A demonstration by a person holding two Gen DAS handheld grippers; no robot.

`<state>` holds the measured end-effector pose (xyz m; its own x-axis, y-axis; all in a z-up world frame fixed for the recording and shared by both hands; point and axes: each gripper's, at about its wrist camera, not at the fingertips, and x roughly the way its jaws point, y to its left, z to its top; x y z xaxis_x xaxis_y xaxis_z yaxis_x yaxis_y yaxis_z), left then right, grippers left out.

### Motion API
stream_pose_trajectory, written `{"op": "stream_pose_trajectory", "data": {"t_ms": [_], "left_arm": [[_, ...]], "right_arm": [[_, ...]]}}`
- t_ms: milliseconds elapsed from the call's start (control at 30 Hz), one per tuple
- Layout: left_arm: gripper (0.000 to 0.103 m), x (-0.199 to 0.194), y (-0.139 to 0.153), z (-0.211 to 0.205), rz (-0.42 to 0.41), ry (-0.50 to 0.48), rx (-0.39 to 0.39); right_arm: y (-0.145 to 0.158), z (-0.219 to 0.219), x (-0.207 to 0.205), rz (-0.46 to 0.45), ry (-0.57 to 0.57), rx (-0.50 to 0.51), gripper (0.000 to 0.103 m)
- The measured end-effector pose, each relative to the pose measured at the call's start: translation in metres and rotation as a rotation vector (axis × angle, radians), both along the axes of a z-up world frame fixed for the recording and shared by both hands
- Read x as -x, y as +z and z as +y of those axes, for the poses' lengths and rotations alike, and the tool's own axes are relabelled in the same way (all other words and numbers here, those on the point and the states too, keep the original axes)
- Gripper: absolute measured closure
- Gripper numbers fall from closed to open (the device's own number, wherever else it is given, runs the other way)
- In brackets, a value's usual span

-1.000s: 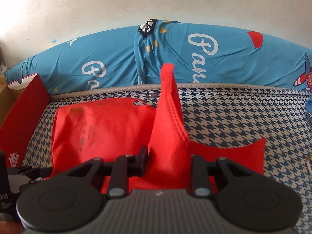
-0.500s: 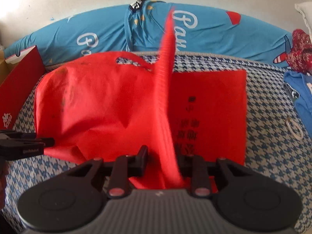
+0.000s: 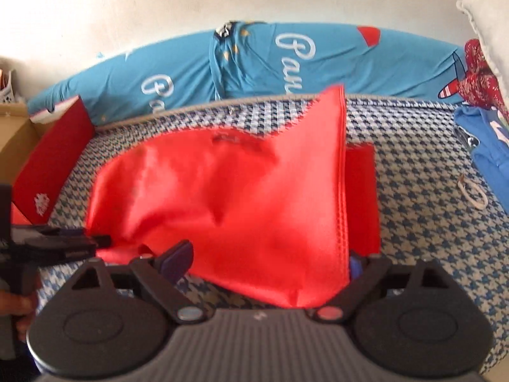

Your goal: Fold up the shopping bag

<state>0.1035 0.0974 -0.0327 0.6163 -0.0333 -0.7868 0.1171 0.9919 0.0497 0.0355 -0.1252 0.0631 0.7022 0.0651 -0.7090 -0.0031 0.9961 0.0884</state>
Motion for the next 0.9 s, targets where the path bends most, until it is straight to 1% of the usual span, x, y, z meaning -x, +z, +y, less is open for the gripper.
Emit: {"op": "stream_pose_trajectory", "data": {"t_ms": [67, 133, 267, 367, 467, 567, 700, 733, 767, 800, 833, 867, 900], "left_arm": [[0.065, 0.001, 0.002, 0.000, -0.010, 0.002, -0.008], [0.064, 0.002, 0.007, 0.002, -0.032, 0.016, -0.008], [0.059, 0.007, 0.023, 0.009, -0.125, 0.068, -0.016], [0.058, 0.011, 0.029, 0.004, -0.171, 0.047, -0.018], [0.057, 0.011, 0.028, -0.005, -0.167, -0.008, -0.027], [0.057, 0.008, 0.023, -0.014, -0.125, -0.060, -0.025], [0.055, 0.008, 0.016, -0.025, -0.089, -0.097, -0.046], [0.055, 0.008, 0.014, -0.028, -0.080, -0.107, -0.053], [0.055, 0.008, 0.012, -0.031, -0.072, -0.113, -0.058], [0.055, 0.009, 0.011, -0.032, -0.067, -0.115, -0.060], [0.055, 0.009, 0.010, -0.033, -0.062, -0.116, -0.061], [0.055, 0.009, 0.009, -0.034, -0.060, -0.116, -0.059], [0.055, 0.009, 0.008, -0.034, -0.059, -0.116, -0.058]], "right_arm": [[0.005, -0.005, -0.004, -0.008, -0.013, -0.005, 0.006], [0.008, -0.018, -0.017, -0.002, -0.049, -0.008, 0.006], [0.003, -0.046, -0.037, 0.023, -0.128, -0.040, 0.006], [-0.006, -0.065, -0.053, 0.045, -0.169, -0.075, 0.006], [-0.022, -0.072, -0.069, 0.074, -0.194, -0.060, 0.006], [-0.037, -0.072, -0.083, 0.103, -0.203, -0.044, 0.006], [-0.059, -0.071, -0.099, 0.133, -0.211, -0.086, 0.007], [-0.062, -0.071, -0.100, 0.134, -0.221, -0.091, 0.009], [-0.064, -0.072, -0.100, 0.132, -0.218, -0.109, 0.015], [-0.067, -0.073, -0.099, 0.130, -0.215, -0.127, 0.025], [-0.069, -0.074, -0.098, 0.128, -0.212, -0.145, 0.031], [-0.070, -0.076, -0.098, 0.129, -0.205, -0.168, 0.039], [-0.070, -0.079, -0.095, 0.123, -0.214, -0.191, 0.042]]}}
